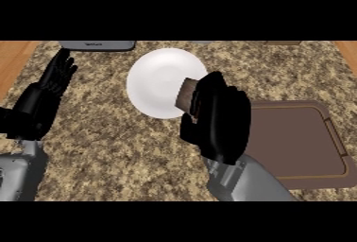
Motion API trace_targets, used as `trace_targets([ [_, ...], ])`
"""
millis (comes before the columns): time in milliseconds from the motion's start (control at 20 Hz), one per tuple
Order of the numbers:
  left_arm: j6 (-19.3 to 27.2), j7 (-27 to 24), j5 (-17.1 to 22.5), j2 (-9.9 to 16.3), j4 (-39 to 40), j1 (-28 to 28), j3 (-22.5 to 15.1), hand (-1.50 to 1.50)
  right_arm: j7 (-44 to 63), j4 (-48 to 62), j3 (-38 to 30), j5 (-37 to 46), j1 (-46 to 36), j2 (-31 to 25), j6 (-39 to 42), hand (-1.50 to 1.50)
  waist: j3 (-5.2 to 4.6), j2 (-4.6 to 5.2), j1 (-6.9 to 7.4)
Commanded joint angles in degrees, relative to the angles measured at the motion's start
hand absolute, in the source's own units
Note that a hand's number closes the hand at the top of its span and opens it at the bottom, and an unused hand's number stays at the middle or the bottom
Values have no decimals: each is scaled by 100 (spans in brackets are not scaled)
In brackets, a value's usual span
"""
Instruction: Pick the cupcake from the tray and place it in the plate
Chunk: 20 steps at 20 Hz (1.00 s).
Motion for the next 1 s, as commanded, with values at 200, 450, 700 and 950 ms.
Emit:
trace_targets([
  [200, -162, 45, 27, -34, -39, -128, -93, 0, 135, 2117, -801, -992, -1338, 57, -1413, 150, 5, 59, 215],
  [450, -245, -194, -3, 7, 376, -351, -3, 0, 92, 3539, -831, -1614, -2194, 58, -1924, 150, -1, 95, 300],
  [700, -191, -211, -127, -215, 272, -301, -252, 0, -82, 5017, -665, -1859, -2707, 58, -2411, 150, -3, 104, 398],
  [950, -205, -164, -56, -131, 318, -451, -81, 0, -1047, 6282, -1071, -2443, -3128, 58, -2478, 150, -1, 164, 469],
])
